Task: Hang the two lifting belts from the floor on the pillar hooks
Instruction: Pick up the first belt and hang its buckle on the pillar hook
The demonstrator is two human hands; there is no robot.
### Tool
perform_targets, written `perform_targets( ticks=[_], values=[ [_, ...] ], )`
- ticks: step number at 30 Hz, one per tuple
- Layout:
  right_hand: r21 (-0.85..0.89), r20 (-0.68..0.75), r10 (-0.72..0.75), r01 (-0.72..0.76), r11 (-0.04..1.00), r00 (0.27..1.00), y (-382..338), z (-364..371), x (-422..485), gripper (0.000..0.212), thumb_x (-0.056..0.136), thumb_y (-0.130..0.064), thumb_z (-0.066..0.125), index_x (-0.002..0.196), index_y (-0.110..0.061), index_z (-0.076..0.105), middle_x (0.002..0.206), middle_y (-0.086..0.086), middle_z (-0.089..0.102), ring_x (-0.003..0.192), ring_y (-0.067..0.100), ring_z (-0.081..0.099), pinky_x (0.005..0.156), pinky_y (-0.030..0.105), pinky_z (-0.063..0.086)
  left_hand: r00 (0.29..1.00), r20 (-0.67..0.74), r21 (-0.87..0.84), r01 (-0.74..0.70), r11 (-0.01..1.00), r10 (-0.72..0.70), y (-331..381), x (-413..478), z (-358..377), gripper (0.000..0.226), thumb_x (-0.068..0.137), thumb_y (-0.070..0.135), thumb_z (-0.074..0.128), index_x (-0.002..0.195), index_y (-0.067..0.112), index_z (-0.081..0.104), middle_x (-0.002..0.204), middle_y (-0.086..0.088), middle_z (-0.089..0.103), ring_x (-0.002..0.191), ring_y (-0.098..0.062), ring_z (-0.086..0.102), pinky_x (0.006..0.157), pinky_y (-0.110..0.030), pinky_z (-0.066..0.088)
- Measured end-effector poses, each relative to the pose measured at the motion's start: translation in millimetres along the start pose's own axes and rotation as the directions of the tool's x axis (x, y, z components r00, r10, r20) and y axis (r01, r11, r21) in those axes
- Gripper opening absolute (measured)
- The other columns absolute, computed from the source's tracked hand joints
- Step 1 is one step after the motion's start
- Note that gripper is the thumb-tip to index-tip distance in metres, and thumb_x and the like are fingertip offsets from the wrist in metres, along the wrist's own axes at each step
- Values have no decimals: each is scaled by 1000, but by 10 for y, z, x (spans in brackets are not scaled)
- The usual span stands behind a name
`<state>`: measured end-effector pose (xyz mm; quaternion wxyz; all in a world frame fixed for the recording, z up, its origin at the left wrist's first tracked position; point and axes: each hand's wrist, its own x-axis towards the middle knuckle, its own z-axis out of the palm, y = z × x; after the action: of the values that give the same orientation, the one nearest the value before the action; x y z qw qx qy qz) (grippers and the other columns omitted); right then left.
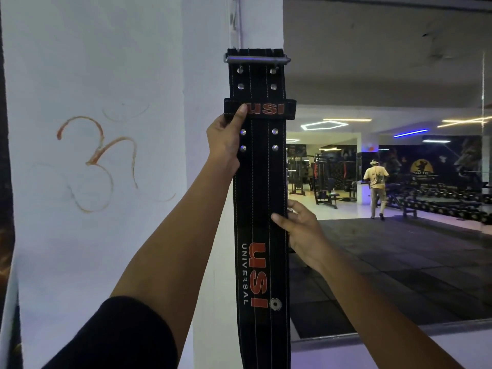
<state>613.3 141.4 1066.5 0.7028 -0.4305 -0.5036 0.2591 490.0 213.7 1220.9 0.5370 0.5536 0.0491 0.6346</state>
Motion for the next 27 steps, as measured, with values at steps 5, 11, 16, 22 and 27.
perform_targets(
  ticks=[5, 11, 16, 22, 27],
  values=[
    [-58, 6, 110, -110, 992, 994, 283, -133, -172, 34, 82, 3, 59, 115, -7, 57, 100, 7, 71, 97, 23, 68, 95, 47, 51, 999, -33, -15, 30, 999, -31, -49, -17, -52, 16, 83, 28, 69, 87, 12, 65, 81, -3, 68, 79, -22, 66, 78, -39, 58],
    [66, -78, 7, -2, 998, 997, -149, -16, 258, 23, 85, -14, 61, 106, -23, 60, 134, 7, 55, 128, 24, 47, 114, 53, 29, 999, -34, -21, 18, 1000, -19, -107, -15, -51, 13, 83, 27, 69, 83, 14, 65, 82, -3, 69, 79, -22, 67, 79, -38, 59],
    [-44, -127, -150, 145, 988, 981, -696, 220, 616, 54, 82, -33, 66, 128, -19, 43, 129, 13, 58, 120, 26, 55, 107, 52, 40, 999, -36, -8, -10, 1000, 10, -177, -42, -123, 13, 83, 27, 68, 86, 14, 66, 90, -8, 70, 85, -25, 68, 81, -39, 59],
    [-68, -105, -231, 225, 972, 967, -1359, 398, 858, 54, 87, -36, 58, 135, -18, 40, 131, 9, 57, 114, 24, 57, 84, 38, 51, 1000, -14, 40, 4, 999, -3, -213, -33, -231, 18, 84, 27, 67, 93, 11, 68, 98, -12, 72, 93, -29, 69, 83, -41, 58],
    [-61, -211, -236, 228, 972, 949, -1508, 552, 976, 28, 87, -16, 61, 115, -15, 61, 112, 10, 67, 98, 26, 65, 81, 41, 54, 998, 62, 143, -10, 990, 1, -132, 84, -296, 42, 87, 37, 59, 114, 5, 60, 110, -16, 69, 100, -30, 68, 83, -38, 57]
  ],
)
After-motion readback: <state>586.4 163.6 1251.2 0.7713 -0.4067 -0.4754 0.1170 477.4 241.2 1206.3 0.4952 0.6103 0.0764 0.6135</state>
